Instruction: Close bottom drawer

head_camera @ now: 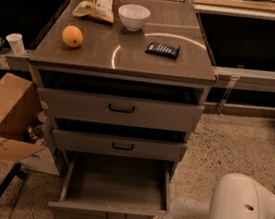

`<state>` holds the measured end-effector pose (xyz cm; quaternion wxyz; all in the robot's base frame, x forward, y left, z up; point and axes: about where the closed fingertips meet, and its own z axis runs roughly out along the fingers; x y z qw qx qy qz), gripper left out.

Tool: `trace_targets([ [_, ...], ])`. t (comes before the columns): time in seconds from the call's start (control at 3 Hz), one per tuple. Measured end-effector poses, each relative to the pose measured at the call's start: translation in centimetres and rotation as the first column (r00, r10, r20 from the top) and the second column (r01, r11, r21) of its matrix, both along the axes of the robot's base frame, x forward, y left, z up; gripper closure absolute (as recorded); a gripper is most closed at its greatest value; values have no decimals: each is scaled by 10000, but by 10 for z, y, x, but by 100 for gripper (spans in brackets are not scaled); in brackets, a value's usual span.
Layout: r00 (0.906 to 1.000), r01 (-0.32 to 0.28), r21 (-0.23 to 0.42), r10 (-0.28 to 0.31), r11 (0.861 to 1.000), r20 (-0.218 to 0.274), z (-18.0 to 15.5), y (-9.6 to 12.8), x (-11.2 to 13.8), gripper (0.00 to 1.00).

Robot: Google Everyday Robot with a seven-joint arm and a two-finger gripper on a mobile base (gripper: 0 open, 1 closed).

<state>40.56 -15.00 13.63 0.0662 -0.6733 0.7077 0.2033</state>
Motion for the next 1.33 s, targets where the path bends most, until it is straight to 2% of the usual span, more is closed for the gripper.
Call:
trace_targets([
  [0.33, 9978, -201, 155, 191, 9997, 633, 7, 6, 26, 0],
  [0.67, 9906, -394, 453, 330, 9982, 1331, 17, 11, 61, 0],
  [1.0, 9765, -543, 767, 369, 9956, 2124, 24, 14, 96, 14],
  [1.33, 9568, -533, 1028, 214, 9933, 2898, 25, 11, 129, 37],
])
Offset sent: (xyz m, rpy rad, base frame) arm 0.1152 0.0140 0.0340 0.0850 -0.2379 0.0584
